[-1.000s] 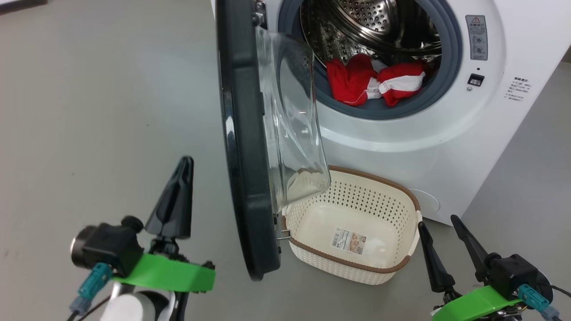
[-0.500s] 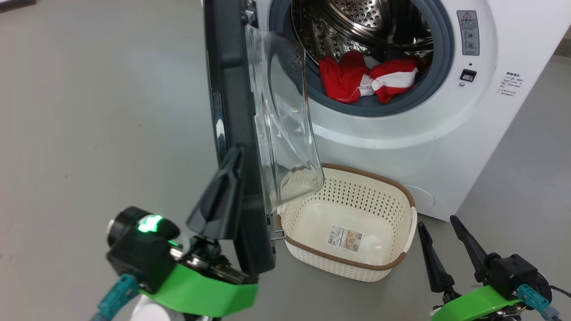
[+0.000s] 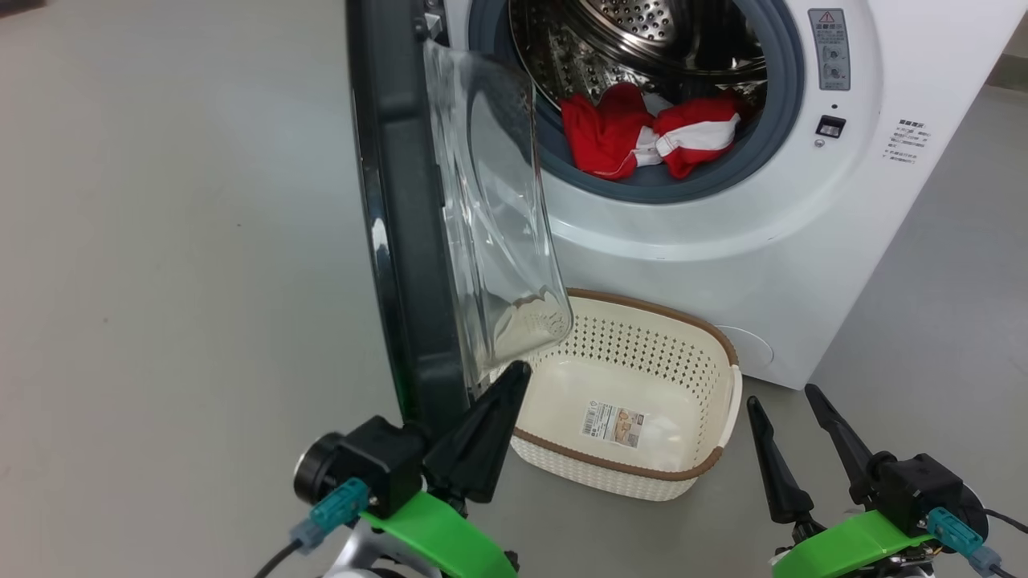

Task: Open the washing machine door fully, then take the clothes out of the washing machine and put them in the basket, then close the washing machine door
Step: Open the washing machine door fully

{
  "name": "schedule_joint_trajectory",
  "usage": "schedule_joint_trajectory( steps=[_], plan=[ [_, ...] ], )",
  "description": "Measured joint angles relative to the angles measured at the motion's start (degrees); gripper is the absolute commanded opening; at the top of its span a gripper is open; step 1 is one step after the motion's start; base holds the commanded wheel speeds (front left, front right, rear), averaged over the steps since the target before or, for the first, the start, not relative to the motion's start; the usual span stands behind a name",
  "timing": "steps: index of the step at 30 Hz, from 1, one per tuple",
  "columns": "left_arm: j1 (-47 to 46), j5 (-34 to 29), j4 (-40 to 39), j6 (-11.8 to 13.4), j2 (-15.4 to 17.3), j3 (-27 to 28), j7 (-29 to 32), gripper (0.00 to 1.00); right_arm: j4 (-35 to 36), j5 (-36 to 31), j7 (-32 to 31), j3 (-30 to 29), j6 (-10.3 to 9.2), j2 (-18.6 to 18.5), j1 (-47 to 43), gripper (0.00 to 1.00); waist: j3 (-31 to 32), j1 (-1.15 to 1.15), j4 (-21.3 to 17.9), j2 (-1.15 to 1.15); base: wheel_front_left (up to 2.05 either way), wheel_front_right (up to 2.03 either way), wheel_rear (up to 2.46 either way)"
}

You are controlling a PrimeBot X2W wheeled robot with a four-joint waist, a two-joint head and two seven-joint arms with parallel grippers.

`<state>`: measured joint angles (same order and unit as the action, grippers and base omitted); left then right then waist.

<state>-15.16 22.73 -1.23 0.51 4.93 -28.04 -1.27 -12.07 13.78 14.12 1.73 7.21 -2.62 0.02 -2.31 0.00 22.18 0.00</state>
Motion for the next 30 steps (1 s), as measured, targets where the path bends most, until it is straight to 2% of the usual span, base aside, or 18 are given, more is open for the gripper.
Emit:
schedule_joint_trajectory(
  steps=[4, 10, 20, 30],
  plan=[
    [0.3, 0.4, 3.3, 0.3, 0.1, 0.2, 0.7, 0.0, 0.0, 0.0, 0.0, 0.2, 0.0, 0.0, 0.0, 1.0, -0.1, 0.0, -0.5, 0.0, 0.0, 0.0, 0.0],
    [0.3, 0.0, 7.1, 2.2, 1.0, 1.5, 0.1, 0.0, -0.3, 0.3, 0.0, 0.3, 0.0, 0.0, 0.0, 1.0, -0.1, 0.0, -0.8, 0.0, 0.0, 0.0, 0.0],
    [0.3, -0.2, 7.8, 4.8, 1.0, 2.6, -0.4, 0.0, -0.7, 0.4, 0.0, 0.5, 0.0, 0.0, 0.0, 1.0, -0.1, 0.0, 0.8, 0.0, 0.0, 0.0, 0.0],
    [1.2, 0.7, 7.5, 8.5, 3.1, 8.1, -0.9, 0.0, 0.0, 0.3, -0.5, 0.3, 0.0, 0.0, 0.0, 1.0, -0.7, 0.0, 3.7, 0.0, 0.0, 0.0, 0.0]
  ],
)
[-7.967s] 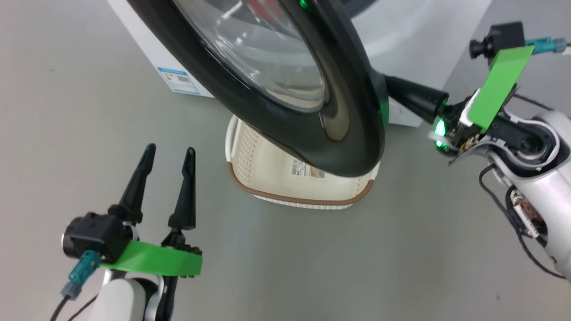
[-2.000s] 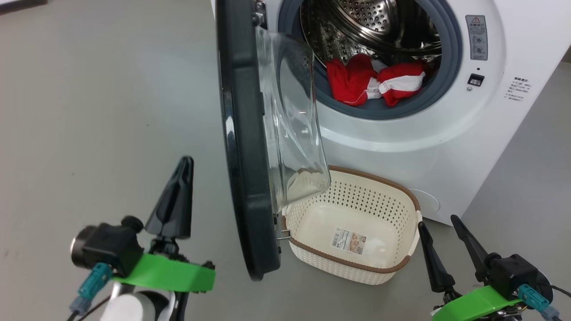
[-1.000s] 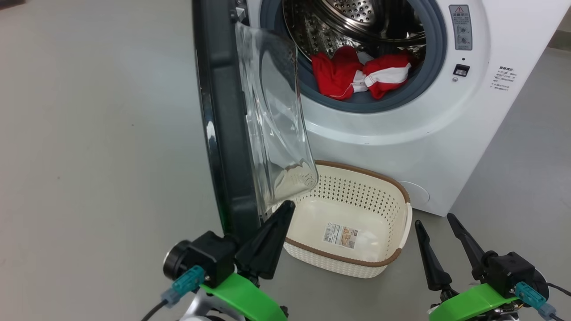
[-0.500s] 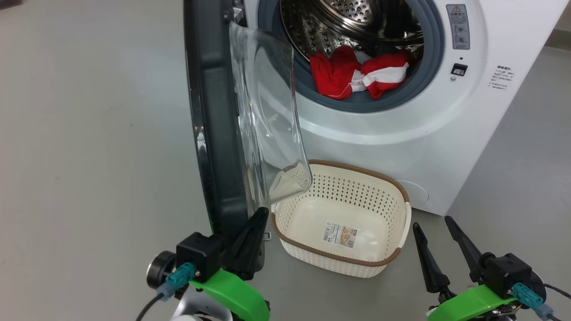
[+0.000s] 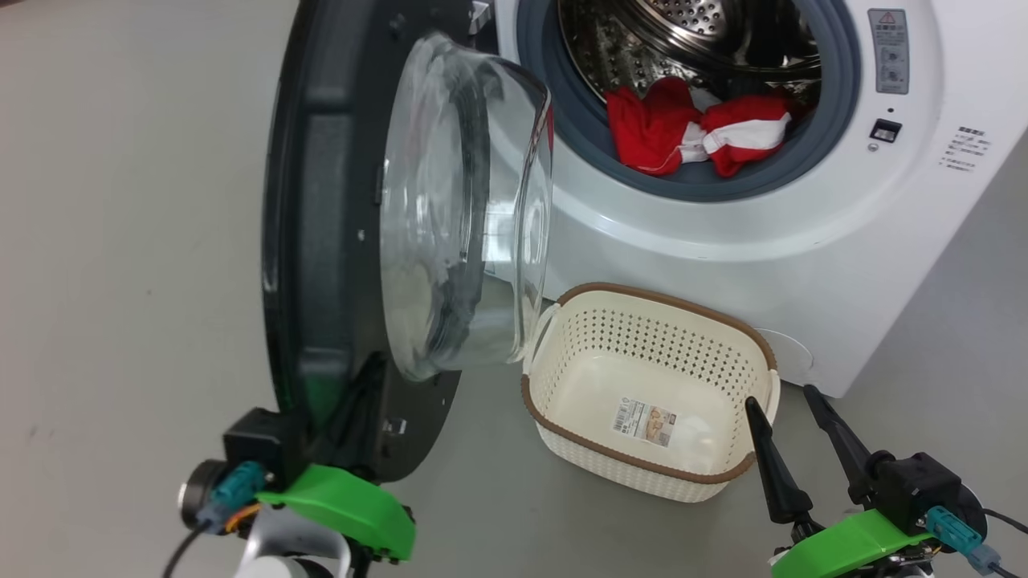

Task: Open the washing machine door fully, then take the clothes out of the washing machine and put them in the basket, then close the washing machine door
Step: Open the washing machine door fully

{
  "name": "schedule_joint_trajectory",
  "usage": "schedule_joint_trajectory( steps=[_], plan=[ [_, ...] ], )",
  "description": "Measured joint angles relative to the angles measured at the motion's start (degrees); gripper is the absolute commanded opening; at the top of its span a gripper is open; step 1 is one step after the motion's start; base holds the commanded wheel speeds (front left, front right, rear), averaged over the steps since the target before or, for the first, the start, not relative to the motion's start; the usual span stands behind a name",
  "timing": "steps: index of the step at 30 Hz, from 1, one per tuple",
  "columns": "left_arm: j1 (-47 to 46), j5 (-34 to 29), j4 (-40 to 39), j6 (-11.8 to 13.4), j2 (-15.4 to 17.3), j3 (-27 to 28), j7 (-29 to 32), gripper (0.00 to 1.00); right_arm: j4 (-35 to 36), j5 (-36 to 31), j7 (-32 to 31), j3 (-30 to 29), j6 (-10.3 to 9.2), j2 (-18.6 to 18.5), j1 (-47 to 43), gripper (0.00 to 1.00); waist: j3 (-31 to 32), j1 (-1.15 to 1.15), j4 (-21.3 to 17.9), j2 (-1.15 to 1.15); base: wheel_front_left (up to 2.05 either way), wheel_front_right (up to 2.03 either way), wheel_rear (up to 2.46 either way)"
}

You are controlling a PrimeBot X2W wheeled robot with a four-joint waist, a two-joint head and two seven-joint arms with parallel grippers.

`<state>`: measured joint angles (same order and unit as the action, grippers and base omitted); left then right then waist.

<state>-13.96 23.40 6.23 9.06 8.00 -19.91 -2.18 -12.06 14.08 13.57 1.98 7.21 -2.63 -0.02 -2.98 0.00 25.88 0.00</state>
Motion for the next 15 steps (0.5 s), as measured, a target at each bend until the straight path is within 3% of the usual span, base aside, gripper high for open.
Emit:
schedule_joint_trajectory(
  steps=[15],
  plan=[
    [0.0, 3.5, 0.6, 3.7, 3.2, 8.2, 0.1, 0.0, 3.4, -3.1, -3.1, 0.6, 0.0, 0.0, 0.2, 1.0, -3.2, 0.0, 1.0, 0.0, 0.0, 0.0, 0.0]
  ],
)
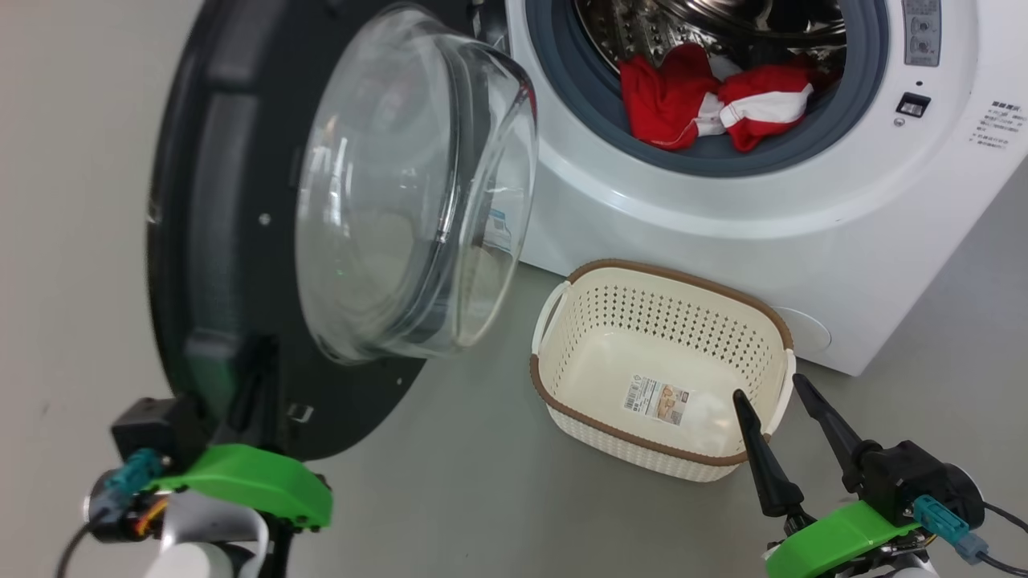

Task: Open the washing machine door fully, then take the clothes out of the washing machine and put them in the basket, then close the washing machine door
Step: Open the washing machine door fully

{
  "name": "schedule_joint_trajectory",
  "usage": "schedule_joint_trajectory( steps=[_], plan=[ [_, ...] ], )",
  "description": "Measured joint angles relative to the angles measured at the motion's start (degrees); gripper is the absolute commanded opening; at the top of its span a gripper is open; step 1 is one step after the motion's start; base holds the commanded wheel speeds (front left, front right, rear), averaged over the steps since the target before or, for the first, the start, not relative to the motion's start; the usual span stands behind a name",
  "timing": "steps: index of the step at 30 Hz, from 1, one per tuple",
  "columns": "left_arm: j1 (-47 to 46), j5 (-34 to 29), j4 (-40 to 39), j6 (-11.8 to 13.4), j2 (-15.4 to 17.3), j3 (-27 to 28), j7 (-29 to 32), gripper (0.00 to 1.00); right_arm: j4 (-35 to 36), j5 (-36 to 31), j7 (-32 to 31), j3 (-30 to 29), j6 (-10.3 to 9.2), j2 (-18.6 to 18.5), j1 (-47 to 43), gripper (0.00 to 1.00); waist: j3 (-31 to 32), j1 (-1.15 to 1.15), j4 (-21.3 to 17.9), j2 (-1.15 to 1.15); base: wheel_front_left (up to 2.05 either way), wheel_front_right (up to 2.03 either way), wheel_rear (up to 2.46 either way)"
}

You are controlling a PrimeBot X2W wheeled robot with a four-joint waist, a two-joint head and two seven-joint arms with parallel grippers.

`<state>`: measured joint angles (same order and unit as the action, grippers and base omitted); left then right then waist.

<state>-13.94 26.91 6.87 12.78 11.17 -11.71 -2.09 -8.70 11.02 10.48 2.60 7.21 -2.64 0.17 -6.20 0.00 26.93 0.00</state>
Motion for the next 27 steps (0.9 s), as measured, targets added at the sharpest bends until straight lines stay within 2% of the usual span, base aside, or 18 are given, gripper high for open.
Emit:
schedule_joint_trajectory(
  steps=[9, 19, 27],
  plan=[
    [-0.5, 2.5, 1.5, 0.9, 1.6, 4.5, -0.3, 0.0, 2.2, -1.7, -1.9, 0.1, 0.0, 0.0, 0.1, 1.0, -2.1, 0.0, -0.6, 0.0, 0.0, 0.0, 0.0],
    [-4.3, 4.0, 5.6, 0.8, 2.5, 8.1, -4.4, 0.0, 4.1, -3.5, -3.6, 0.2, 0.0, -0.1, 0.3, 1.0, -5.3, 0.0, -0.7, 0.0, 0.0, 0.0, 0.0],
    [-9.5, 6.6, 14.5, -1.0, 3.7, 11.6, -8.4, 0.0, 6.0, -4.8, -5.5, 0.2, 0.0, -0.1, 0.4, 1.0, -7.4, 0.0, -0.8, 0.0, 0.0, 0.0, 0.0]
  ],
)
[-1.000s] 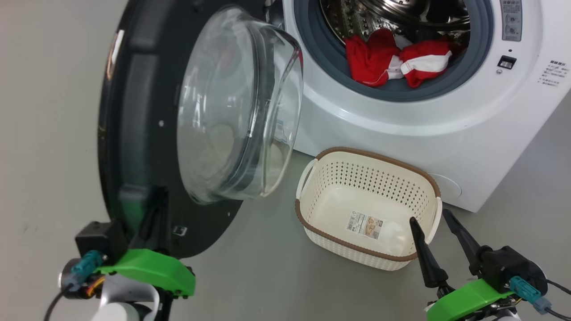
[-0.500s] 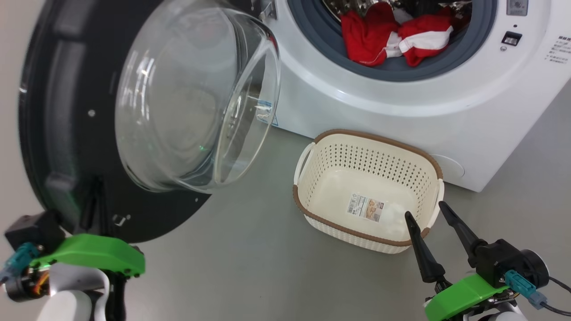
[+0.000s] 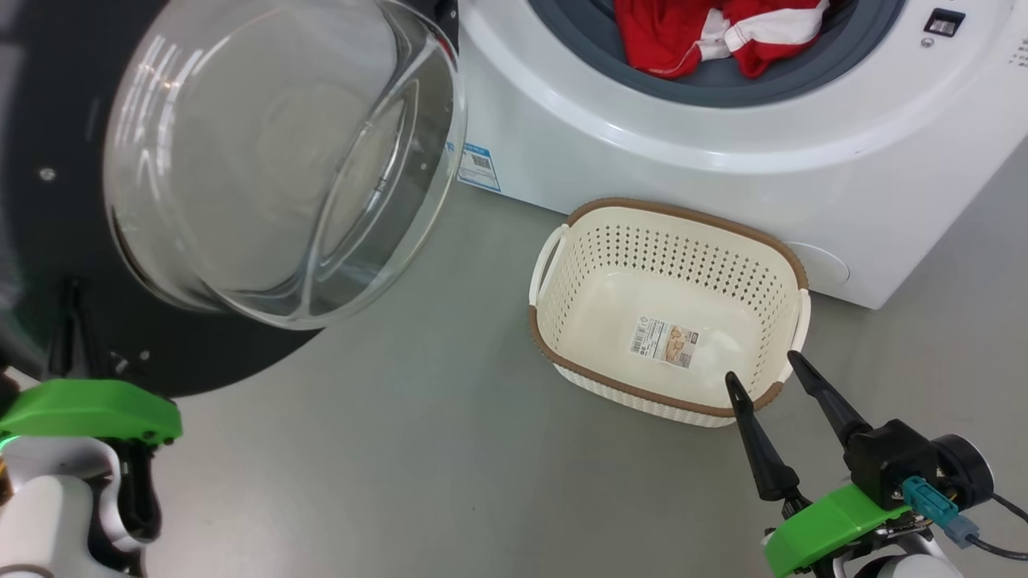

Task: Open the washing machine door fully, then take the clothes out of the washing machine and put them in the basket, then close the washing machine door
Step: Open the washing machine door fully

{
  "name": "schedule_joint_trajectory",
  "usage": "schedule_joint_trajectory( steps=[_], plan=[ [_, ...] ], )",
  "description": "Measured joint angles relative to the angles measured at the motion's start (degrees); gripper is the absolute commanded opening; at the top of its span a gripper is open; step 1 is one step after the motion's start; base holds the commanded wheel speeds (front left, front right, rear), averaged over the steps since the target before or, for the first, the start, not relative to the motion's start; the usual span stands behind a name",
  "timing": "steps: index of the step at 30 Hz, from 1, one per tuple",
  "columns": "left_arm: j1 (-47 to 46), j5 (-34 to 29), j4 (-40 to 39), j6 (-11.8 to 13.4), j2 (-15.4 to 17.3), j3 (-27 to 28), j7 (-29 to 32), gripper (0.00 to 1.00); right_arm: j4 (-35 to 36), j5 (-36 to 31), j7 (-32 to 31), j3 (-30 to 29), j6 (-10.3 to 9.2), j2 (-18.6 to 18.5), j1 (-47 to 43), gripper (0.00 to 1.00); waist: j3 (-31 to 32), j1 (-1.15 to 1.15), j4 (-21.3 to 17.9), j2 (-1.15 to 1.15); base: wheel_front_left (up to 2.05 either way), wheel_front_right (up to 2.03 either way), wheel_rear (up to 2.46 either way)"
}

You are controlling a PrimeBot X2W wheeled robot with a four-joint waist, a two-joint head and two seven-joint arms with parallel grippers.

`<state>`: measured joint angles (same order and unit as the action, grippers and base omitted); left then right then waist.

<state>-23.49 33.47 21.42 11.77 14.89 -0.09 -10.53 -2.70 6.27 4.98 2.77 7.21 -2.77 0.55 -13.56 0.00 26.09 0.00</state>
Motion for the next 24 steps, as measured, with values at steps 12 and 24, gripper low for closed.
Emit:
schedule_joint_trajectory(
  steps=[12, 24],
  plan=[
    [-6.2, 0.9, 11.5, -3.8, 1.0, 3.3, -3.3, 0.0, 2.2, -1.8, -1.6, 0.0, 0.0, -0.1, 0.0, 1.0, -2.3, 0.0, -0.7, 0.0, 0.0, 0.0, 0.0],
    [-8.4, 0.2, 17.4, -7.0, 2.4, 6.2, -4.0, 0.0, 2.6, -1.9, -2.1, 0.1, 0.0, -0.1, 0.8, 1.0, -2.7, 0.0, -2.2, 0.0, 0.0, 0.0, 0.0]
  ],
)
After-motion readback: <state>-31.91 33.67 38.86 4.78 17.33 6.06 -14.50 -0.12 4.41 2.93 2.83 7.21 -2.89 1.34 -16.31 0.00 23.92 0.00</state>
